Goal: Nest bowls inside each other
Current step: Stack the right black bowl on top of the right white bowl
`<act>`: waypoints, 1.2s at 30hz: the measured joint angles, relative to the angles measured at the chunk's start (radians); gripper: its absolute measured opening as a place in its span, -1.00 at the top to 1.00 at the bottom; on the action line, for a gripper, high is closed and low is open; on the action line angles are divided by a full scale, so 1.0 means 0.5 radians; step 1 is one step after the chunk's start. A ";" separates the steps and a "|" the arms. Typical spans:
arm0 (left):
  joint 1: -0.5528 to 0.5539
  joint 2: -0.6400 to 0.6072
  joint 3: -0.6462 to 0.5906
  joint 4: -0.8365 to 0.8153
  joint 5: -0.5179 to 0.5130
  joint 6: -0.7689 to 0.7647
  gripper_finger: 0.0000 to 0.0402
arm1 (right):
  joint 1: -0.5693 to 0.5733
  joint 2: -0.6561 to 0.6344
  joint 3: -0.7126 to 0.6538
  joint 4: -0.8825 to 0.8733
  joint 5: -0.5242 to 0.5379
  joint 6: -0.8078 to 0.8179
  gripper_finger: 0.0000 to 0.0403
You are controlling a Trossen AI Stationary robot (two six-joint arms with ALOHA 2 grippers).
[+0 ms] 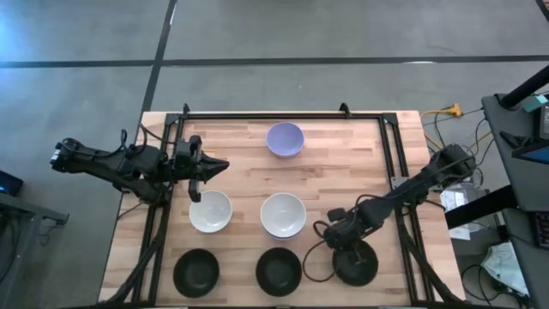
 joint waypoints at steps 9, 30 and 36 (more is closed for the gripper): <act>0.000 -0.011 0.001 0.001 0.000 0.052 1.00 | -0.078 -0.148 0.183 -0.362 0.011 0.060 0.94; 0.002 -0.012 0.000 0.000 -0.011 0.085 1.00 | -0.763 0.032 1.122 -0.181 0.235 0.841 0.94; 0.001 -0.022 0.004 0.000 -0.010 0.101 1.00 | -0.892 0.417 1.495 -0.770 0.096 0.839 0.94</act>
